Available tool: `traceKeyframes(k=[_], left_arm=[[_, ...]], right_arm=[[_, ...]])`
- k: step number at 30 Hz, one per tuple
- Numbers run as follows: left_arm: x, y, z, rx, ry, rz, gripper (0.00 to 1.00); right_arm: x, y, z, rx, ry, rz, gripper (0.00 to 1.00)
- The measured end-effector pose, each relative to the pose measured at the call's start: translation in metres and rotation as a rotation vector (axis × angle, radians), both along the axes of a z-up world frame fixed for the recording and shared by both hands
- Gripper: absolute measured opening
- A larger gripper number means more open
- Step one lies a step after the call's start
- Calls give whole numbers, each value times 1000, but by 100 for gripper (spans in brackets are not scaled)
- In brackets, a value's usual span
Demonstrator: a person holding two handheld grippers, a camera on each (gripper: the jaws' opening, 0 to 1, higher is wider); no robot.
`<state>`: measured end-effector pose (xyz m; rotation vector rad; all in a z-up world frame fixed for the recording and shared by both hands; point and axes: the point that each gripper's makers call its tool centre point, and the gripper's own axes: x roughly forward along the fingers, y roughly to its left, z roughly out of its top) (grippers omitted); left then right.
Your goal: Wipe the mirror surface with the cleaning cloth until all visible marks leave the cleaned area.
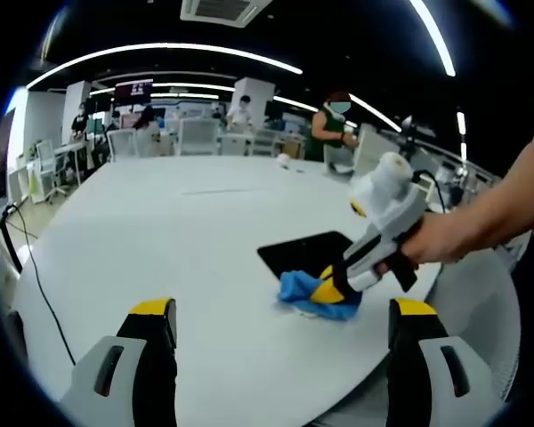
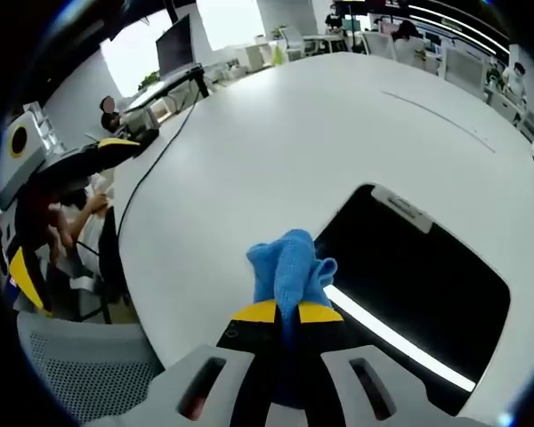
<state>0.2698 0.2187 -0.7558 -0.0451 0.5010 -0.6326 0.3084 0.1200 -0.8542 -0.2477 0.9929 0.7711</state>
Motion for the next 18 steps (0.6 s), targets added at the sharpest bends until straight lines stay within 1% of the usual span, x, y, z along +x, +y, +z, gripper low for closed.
traceKeyframes(k=[5,9,13,18], left_arm=[[-1,0,0,2,2,2,100],[-2,0,0,-1,4,3,100],[-5,0,-2,-4,10,7,100],[-8,2,-4,-3,14,12,100]], right_arm=[[1,0,0,2,18,-23,1],[2,-1,0,-4,17,-28,1],[2,-1,1,3,31,-48,1],[3,-1,1,-2,26,-46,1]])
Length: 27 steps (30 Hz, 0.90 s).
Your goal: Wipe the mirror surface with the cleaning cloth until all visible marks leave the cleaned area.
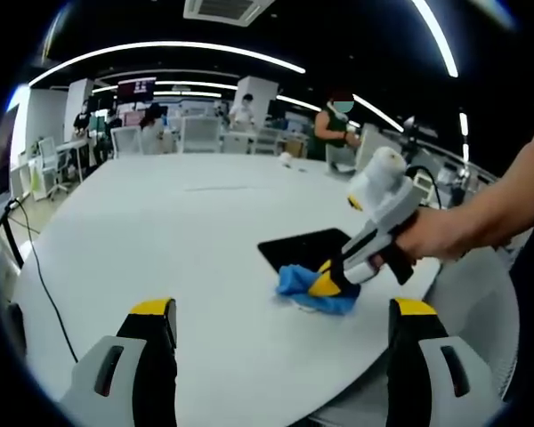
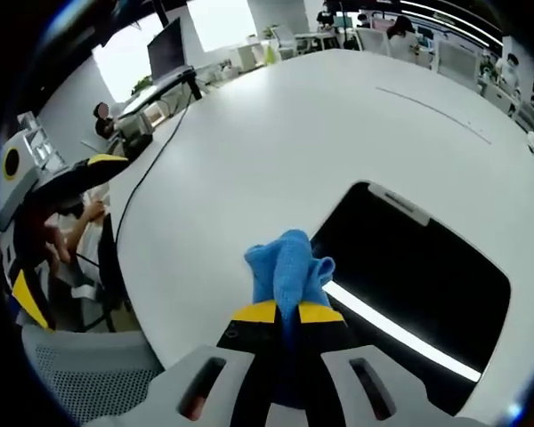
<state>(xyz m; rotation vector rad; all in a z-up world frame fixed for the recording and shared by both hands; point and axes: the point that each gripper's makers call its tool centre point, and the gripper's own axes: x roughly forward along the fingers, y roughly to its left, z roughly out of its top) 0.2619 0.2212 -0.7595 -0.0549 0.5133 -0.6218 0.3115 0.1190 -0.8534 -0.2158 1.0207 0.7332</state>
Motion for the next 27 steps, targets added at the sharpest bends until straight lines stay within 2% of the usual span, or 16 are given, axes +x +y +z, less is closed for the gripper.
traceKeyframes(k=[19,27], left_arm=[[-5,3,0,5,4,6,100],[-8,7,-1,4,12,16,100]], right_arm=[[16,-3,0,-6,1,0,1],[25,-2,0,-17,-25,23,1]])
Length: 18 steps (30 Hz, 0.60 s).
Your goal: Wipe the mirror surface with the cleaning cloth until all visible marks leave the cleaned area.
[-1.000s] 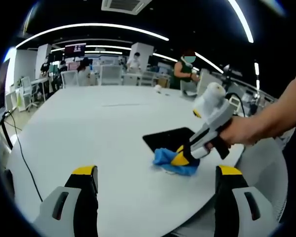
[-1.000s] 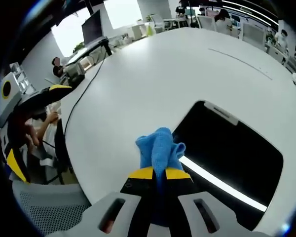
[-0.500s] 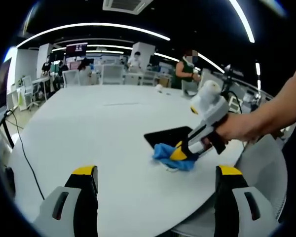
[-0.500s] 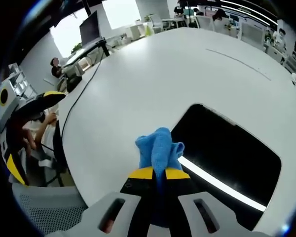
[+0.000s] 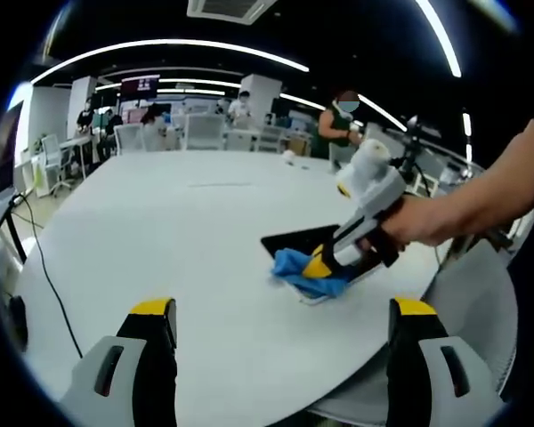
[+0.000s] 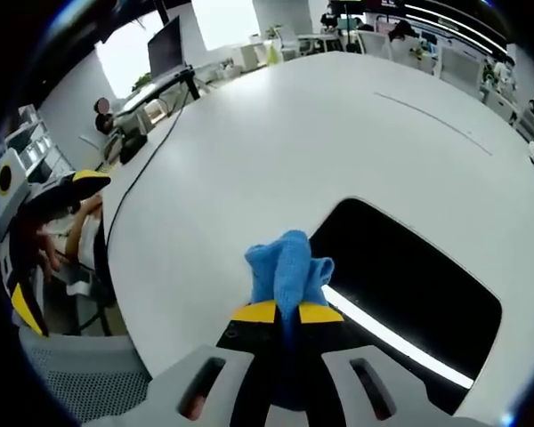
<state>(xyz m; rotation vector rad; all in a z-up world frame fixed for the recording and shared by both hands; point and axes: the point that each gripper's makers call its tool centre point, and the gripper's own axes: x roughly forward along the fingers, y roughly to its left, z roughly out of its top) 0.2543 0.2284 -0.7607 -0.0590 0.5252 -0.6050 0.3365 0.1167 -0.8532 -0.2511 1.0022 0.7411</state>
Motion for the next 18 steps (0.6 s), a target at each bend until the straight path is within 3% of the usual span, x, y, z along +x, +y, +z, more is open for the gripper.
traceKeyframes(k=[18], left_arm=[[1,0,-2,-13,8,16,99]], right_arm=[[24,-1,1,14,-10,-27,1]])
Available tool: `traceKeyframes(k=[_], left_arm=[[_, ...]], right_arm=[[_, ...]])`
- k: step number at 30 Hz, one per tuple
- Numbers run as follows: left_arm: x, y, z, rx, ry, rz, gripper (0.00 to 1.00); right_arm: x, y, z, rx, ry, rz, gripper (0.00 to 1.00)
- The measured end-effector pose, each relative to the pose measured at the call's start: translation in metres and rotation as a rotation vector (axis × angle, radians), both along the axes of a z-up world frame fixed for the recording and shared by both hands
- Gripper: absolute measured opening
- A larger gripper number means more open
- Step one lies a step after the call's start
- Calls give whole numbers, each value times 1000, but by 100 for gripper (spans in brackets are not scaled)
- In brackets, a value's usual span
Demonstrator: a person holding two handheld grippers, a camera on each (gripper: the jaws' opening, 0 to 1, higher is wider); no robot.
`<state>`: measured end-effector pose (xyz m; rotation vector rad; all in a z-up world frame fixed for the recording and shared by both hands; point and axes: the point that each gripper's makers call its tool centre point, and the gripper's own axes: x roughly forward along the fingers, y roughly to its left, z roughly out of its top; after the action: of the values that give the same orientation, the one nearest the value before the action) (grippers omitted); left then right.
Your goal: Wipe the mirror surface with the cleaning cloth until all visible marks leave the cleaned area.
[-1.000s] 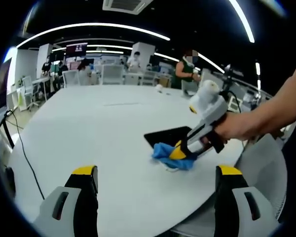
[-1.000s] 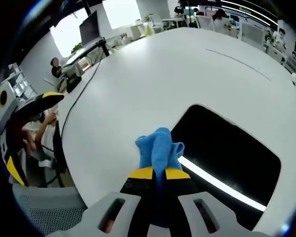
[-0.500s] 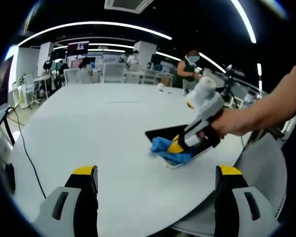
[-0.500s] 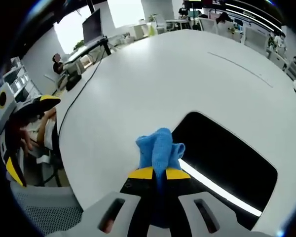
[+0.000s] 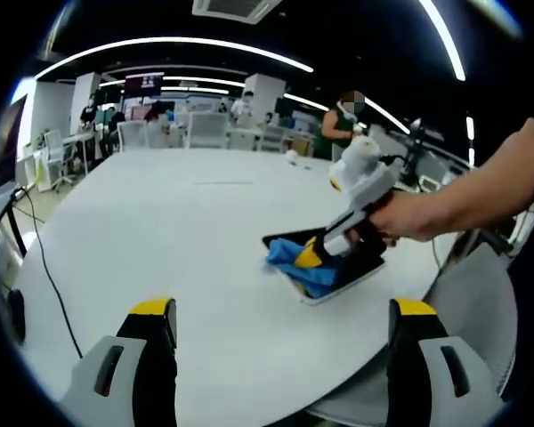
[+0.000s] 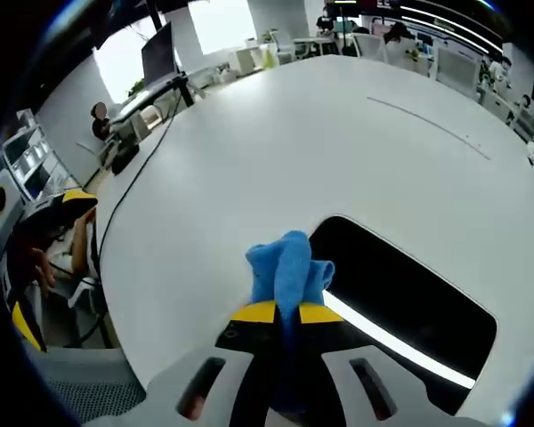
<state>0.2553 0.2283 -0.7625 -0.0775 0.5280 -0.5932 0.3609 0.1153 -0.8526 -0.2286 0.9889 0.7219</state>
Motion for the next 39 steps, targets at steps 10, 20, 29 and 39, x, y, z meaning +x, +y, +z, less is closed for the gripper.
traceKeyframes(k=[10,20,29,39], left_arm=[[-1,0,-3,-3,8,3,99],[-3,0,-3,-2,15,6,99],[-7,1,-4,-3,23,18,99],[-10,3,-5,-7,29,31,99]], right_arm=[[10,1,0,9,-4,-8,1],[27,-1,0,18,1,3,2],[39,0,0,-8,-3,23,1],[54,0,0,-17,-8,25,1]])
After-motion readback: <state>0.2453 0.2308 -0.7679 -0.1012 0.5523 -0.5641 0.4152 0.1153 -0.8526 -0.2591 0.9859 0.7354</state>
